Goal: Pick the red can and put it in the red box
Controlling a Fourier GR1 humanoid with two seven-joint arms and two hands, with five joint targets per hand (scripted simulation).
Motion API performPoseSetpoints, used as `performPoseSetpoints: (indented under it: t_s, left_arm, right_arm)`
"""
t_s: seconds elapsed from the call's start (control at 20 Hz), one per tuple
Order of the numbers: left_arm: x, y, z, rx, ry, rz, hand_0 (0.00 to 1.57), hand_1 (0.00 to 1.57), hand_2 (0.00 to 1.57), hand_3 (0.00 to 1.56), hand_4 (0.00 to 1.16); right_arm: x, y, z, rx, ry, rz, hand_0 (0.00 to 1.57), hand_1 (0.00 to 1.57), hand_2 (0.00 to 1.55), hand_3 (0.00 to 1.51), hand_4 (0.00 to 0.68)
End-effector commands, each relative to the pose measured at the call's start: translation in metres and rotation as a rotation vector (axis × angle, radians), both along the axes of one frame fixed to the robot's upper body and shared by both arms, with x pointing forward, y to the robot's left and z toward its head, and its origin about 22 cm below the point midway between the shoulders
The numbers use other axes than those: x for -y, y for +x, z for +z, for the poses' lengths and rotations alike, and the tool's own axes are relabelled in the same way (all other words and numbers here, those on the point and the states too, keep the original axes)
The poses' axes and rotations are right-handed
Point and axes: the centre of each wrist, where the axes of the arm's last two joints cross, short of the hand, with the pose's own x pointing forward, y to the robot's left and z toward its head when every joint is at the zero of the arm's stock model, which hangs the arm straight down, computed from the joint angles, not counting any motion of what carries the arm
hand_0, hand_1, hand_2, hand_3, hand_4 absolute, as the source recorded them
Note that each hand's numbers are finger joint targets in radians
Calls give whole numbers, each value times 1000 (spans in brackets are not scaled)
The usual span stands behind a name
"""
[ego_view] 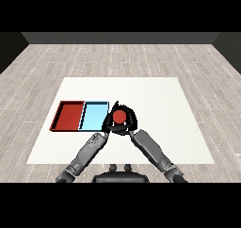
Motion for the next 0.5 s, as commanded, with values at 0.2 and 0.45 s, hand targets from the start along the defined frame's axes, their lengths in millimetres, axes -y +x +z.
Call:
performPoseSetpoints:
  t_s: [0.2, 0.45]
  left_arm:
    - [11, -5, 9, 5, 41, 66, 905, 905, 955, 682, 758]
    - [29, 0, -2, -33, 60, 54, 1571, 1571, 1541, 1454, 973]
  right_arm:
    - [3, -6, -2, 23, 44, 27, 1530, 1530, 1469, 1406, 522]
    - [-17, -7, 7, 27, 21, 62, 1470, 1470, 1441, 1394, 531]
